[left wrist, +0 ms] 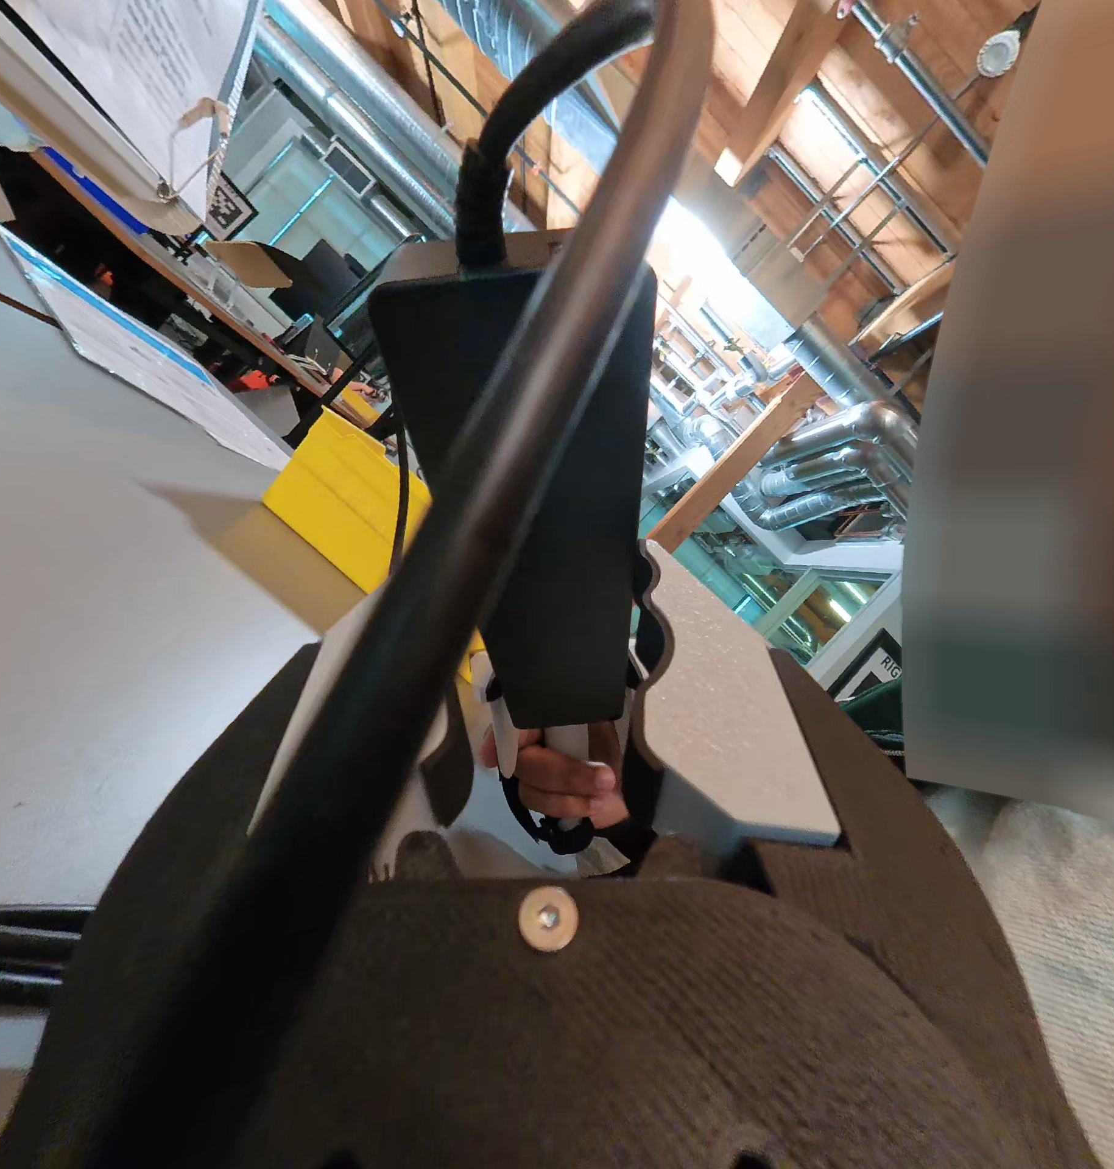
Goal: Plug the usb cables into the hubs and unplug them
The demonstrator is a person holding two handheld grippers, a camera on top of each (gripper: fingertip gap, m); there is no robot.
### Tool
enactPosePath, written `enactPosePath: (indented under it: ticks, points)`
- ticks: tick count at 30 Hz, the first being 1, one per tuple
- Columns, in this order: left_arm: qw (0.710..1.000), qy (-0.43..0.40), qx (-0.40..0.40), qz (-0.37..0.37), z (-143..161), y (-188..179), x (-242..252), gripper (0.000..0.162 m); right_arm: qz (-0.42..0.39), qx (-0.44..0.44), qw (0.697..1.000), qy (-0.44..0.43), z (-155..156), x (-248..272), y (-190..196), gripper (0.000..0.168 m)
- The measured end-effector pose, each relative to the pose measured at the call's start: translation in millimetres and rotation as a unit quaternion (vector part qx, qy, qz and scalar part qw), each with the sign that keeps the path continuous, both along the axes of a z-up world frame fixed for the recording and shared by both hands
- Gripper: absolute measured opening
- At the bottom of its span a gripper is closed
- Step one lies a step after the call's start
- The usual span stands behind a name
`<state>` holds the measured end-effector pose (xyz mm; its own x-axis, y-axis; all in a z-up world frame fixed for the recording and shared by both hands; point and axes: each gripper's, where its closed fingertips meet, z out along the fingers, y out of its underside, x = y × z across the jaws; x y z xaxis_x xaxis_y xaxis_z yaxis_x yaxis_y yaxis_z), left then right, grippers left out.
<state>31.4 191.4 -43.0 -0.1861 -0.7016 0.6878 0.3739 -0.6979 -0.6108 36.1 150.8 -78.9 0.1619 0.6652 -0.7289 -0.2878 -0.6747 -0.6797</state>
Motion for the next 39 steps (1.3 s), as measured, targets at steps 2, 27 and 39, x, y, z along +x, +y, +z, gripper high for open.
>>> enactPosePath:
  ticks: [2, 27, 39]
  points:
    - [1.0, -0.004, 0.001, -0.002, 1.2, -0.4, -0.6, 0.049, -0.002, 0.01, 1.0, -0.004, 1.5, 0.1, 0.0, 0.052]
    - [0.999, -0.034, -0.036, -0.017, 1.8, 9.5, -10.8, 0.049, -0.088, 0.071, 0.993, 0.029, 27.0, 37.3, 16.7, 0.046]
    - [0.999, -0.018, -0.026, -0.028, -1.9, 3.2, -5.0, 0.05, -0.082, 0.098, 0.991, 0.049, 39.8, 38.3, 10.1, 0.034]
